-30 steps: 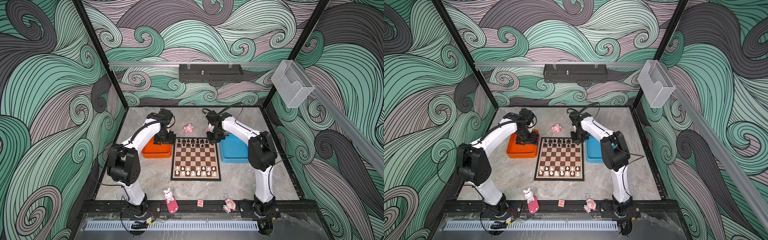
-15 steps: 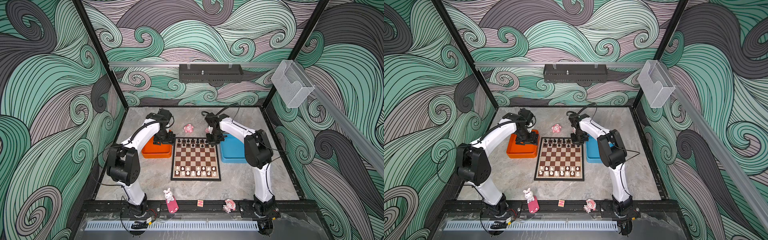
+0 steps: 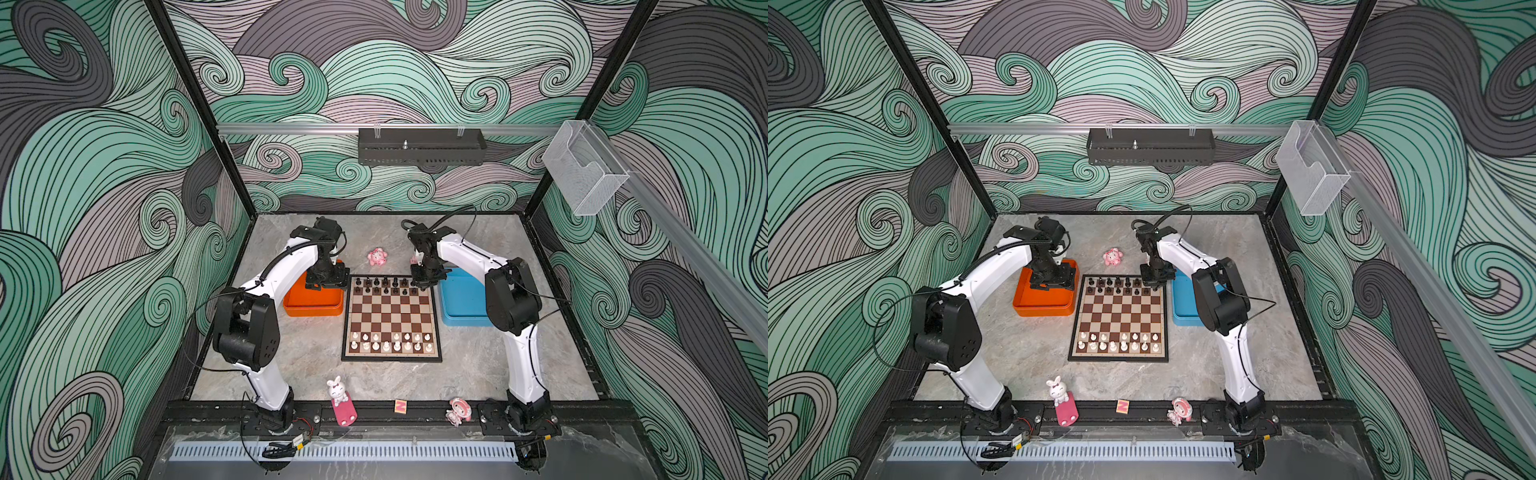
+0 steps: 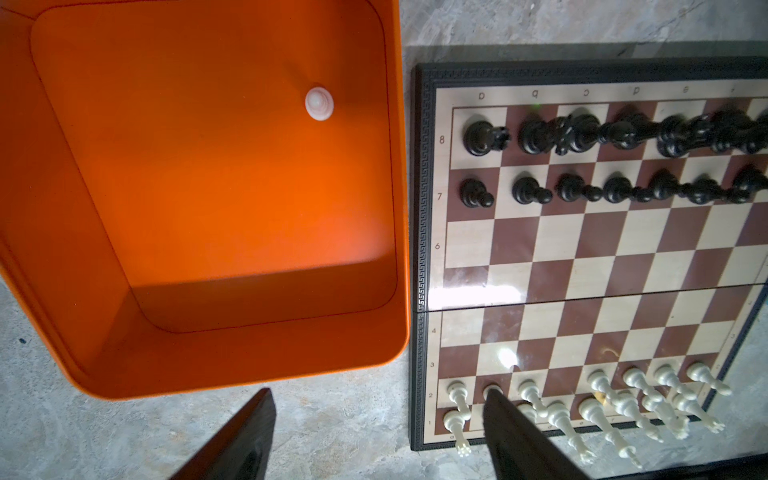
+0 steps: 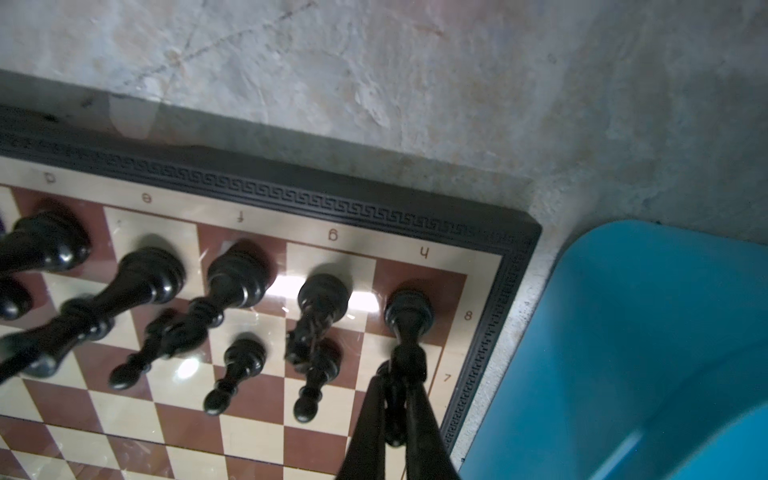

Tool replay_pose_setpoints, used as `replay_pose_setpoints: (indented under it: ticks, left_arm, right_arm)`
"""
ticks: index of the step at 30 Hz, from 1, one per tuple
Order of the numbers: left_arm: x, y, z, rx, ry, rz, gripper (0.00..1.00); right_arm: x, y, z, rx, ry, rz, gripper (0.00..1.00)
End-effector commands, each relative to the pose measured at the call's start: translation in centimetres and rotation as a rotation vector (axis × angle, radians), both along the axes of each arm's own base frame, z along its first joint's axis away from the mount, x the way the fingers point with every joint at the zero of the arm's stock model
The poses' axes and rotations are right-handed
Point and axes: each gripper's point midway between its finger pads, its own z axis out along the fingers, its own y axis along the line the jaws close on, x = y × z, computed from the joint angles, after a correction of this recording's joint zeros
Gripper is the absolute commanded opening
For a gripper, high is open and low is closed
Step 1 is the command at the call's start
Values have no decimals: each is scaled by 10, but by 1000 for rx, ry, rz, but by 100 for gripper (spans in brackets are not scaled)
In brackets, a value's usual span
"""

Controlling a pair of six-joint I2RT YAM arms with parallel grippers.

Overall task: Set up the chess pieces on the board
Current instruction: 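Lower the black pawn onto the empty second-farthest-row square with the right gripper, then open the right gripper to release the black pawn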

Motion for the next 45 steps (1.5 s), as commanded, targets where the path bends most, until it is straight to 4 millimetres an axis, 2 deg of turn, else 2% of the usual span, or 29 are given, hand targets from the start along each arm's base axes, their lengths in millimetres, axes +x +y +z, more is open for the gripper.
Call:
replay_pose_setpoints:
  ticks: [1,11,27,45]
  left_arm:
    - [0,2,4,-9,-7,2,81]
    - [1,1,2,-16,-2,2,81]
    - [0,0,2,-24,3,5,81]
    - [-1,-1,2,-32,2,4,81]
  right_arm:
    - [1,-3,-7,-27,13,-8,8]
    - [-2,-5,-10,-31,24,-7,9]
    - [-6,-6,2,-14,11,-10,7]
    - [-12,-6,2,-6,23,-10,8]
